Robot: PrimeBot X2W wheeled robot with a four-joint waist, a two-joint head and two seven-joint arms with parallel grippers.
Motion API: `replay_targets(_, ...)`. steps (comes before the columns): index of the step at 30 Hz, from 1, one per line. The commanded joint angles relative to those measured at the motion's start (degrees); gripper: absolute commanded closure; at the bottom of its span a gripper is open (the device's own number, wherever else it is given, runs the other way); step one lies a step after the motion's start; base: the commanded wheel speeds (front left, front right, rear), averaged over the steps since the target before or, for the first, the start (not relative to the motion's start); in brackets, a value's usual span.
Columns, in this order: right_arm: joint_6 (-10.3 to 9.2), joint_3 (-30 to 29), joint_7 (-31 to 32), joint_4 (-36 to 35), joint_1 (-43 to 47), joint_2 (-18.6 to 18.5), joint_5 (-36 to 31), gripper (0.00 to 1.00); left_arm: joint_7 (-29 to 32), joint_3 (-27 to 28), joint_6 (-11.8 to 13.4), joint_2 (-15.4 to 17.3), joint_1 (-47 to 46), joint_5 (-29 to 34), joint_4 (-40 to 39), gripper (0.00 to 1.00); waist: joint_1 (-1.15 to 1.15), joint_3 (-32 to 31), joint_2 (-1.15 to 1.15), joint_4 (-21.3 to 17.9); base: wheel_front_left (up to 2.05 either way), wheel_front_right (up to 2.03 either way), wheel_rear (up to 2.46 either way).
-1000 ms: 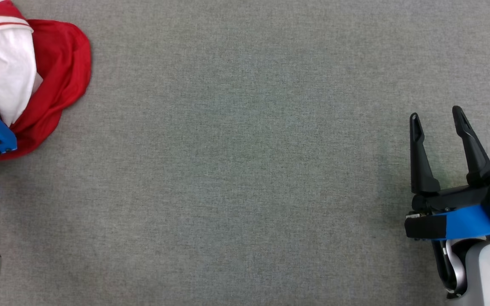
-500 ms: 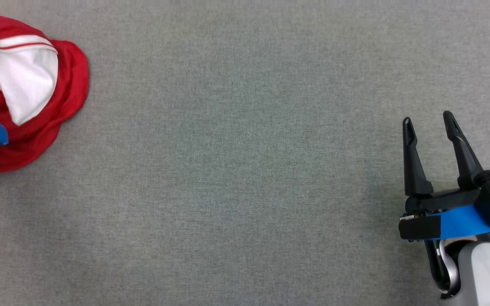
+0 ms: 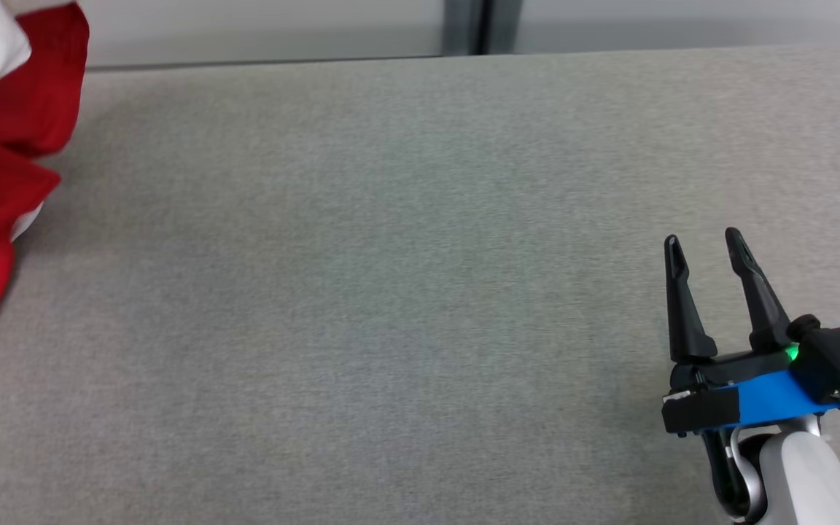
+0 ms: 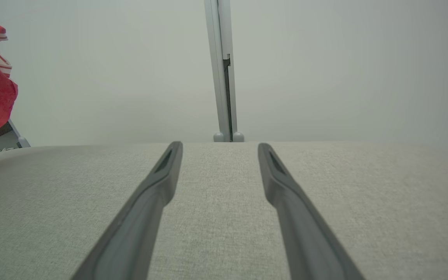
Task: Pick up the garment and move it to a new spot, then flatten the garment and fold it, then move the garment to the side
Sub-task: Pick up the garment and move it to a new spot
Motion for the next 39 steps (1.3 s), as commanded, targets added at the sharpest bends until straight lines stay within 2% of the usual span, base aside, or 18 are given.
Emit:
replay_targets(1,0.03,0.0,-0.4,0.2,0.9,-0.3,0.2,0.00,-0.2,-0.1,-0.3,-0.2,-1.0,0.2,-0.6,1.00,0.01,-1.7,0.00,-1.9,0.00,0.00,0.00)
replay_targets(5,0.03,1.1,-0.9,1.8,1.1,-0.3,2.2,0.00,0.9,-2.6,-0.4,-0.6,-1.7,0.2,-8.4,1.00,0.01,-3.1,0.00,-5.1,0.00,0.00,0.00)
replay_targets(7,0.03,1.6,-1.1,2.7,1.1,-0.3,3.5,0.00,3.0,-4.3,-0.4,-1.3,-2.1,0.1,-14.5,1.00,0.01,-3.4,0.00,-7.8,0.00,0.00,0.00)
replay_targets(11,0.03,2.1,-1.3,3.6,0.9,-0.3,5.2,0.00,6.3,-6.5,-0.4,-3.0,-2.5,-0.7,-21.5,1.00,0.01,-2.8,0.00,-11.3,0.00,0.00,0.00)
replay_targets(19,0.03,3.1,-1.3,2.8,0.3,-0.3,8.5,0.00,10.3,-11.5,0.3,-7.4,1.9,-0.9,-29.8,1.00,0.01,-0.9,0.00,-16.9,0.00,0.00,0.00)
replay_targets(25,0.03,3.5,-1.3,2.7,0.0,-0.3,9.7,0.00,9.6,-14.9,0.3,-10.5,8.5,-2.0,-27.7,1.00,0.01,0.1,0.00,-17.9,0.00,0.00,0.00)
replay_targets(33,0.03,3.7,-1.3,3.0,-0.2,-0.3,10.2,0.00,6.1,-17.6,1.5,-13.6,20.8,-3.8,-21.1,1.00,0.01,1.0,0.00,-17.2,0.00,0.00,0.00)
replay_targets(39,0.03,3.3,-1.3,3.9,-0.3,-0.3,9.4,0.00,4.3,-22.3,0.6,-16.0,27.6,-4.2,-15.7,1.00,0.01,0.6,0.00,-15.9,0.00,0.00,0.00)
